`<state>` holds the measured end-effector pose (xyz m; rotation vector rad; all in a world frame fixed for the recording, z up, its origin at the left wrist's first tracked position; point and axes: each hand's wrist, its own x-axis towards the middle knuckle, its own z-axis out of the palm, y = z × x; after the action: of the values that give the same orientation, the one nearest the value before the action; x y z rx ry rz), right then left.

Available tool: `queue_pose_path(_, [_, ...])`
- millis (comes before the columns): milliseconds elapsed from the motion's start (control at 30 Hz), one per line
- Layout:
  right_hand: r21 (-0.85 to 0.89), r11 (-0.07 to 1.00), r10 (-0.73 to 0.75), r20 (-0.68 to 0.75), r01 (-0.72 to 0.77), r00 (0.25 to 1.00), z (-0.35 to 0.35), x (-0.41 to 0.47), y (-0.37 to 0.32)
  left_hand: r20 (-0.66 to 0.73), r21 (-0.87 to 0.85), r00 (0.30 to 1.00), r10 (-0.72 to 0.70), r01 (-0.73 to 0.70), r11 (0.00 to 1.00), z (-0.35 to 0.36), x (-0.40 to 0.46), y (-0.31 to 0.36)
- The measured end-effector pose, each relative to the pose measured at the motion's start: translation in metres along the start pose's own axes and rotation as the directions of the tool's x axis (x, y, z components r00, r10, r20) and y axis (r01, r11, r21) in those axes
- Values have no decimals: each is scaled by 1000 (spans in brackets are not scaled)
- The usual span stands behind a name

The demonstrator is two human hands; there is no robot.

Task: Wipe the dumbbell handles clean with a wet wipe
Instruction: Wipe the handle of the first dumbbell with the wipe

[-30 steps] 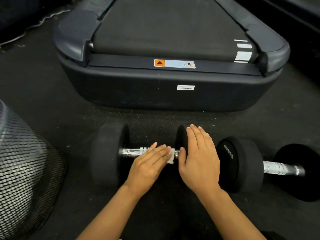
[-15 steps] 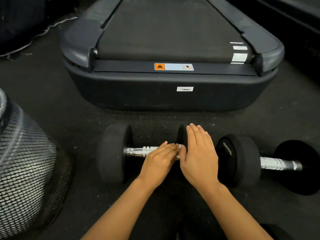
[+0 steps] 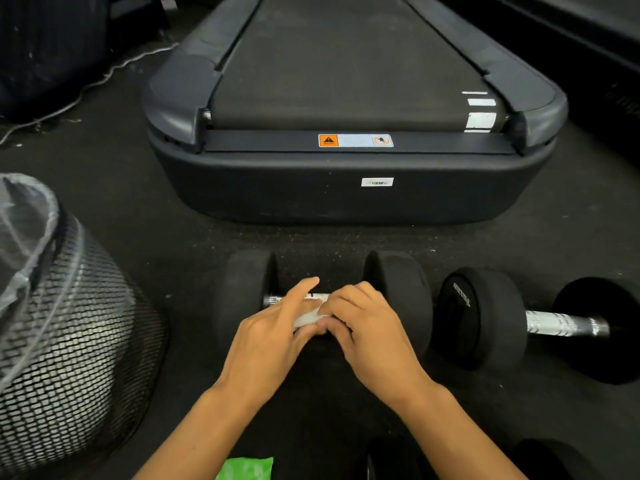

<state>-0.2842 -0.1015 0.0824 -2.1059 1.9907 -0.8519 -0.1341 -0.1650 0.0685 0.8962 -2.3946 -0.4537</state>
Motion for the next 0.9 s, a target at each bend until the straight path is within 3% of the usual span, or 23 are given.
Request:
queue_pose_path(133, [104,990,100,-20,-97,995,5,8,-4,-1,212,1000,-5,5,977,-17,-7,-16])
queue_pose_path(233, [32,982,181,78,-184,980,19,18,0,11,346,994,-109,98,933,-31,-8,-32])
queue_pose_path(400, [-83,975,216,185,-204,959,49,15,12,57,210,981,-184,168,963,-26,-17,-43])
queue_pose_path(567, [-107,969,238,144,-224,961,62,31,16,28,138,987,-161,156,978,-17,-19,-47])
queue_pose_path(700, [-76,994,96,207,-82,974,73,43,-4,19,116,987,-161,157,981,-17,-20,-49])
queue_pose_path(767, [-104,995,28,165,-11,986,73,37,1,21,98,987,-160,157,983,-19,-20,-48])
queue_pose_path(900, [-122,987,126,183,-105,975,69,42,9,8,81,987,-160,159,984,-17,-21,-47])
